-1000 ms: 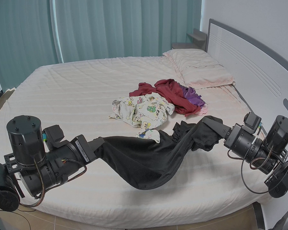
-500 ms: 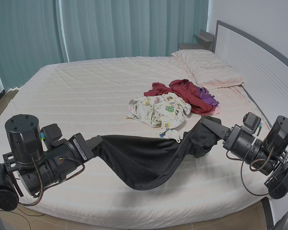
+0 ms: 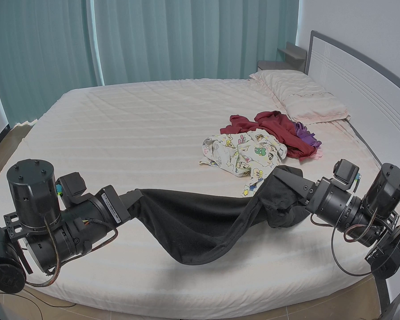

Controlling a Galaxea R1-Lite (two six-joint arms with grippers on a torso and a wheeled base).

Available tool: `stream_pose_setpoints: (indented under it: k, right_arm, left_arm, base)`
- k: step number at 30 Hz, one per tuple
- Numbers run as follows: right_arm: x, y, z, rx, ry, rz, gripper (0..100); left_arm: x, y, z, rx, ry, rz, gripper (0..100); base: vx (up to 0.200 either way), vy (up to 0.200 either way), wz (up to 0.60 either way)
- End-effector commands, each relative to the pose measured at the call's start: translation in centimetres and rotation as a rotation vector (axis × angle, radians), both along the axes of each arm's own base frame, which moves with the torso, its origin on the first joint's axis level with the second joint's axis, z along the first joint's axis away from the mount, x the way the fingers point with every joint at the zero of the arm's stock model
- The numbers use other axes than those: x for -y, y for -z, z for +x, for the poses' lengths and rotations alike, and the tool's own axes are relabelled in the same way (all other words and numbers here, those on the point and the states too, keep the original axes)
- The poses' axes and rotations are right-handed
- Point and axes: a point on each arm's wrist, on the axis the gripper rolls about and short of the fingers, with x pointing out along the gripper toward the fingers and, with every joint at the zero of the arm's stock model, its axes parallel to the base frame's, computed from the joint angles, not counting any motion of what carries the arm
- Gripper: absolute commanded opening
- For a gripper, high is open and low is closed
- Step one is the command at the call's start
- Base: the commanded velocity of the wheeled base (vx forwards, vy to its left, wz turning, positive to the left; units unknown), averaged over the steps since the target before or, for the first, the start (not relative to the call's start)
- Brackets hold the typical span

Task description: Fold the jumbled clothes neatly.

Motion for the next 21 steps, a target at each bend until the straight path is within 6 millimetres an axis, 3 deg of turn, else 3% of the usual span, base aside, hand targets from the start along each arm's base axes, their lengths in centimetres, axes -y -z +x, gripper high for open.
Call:
stream_pose_setpoints:
  k: [1, 21]
  right_arm:
    - [-0.09, 0.02, 0.01, 0.006, -0.003, 0.003, 0]
    - [-0.34, -0.21, -0.26, 0.014, -0.017, 0.007, 0]
  left_arm:
    - [0.05, 0.15, 0.07, -0.006, 0.0, 0.004, 0]
    - [-0.02, 0.24, -0.04, -0.008, 0.002, 0.007, 0]
  base:
    - [0.0, 0.2, 0.0]
    - [0.0, 0.2, 0.0]
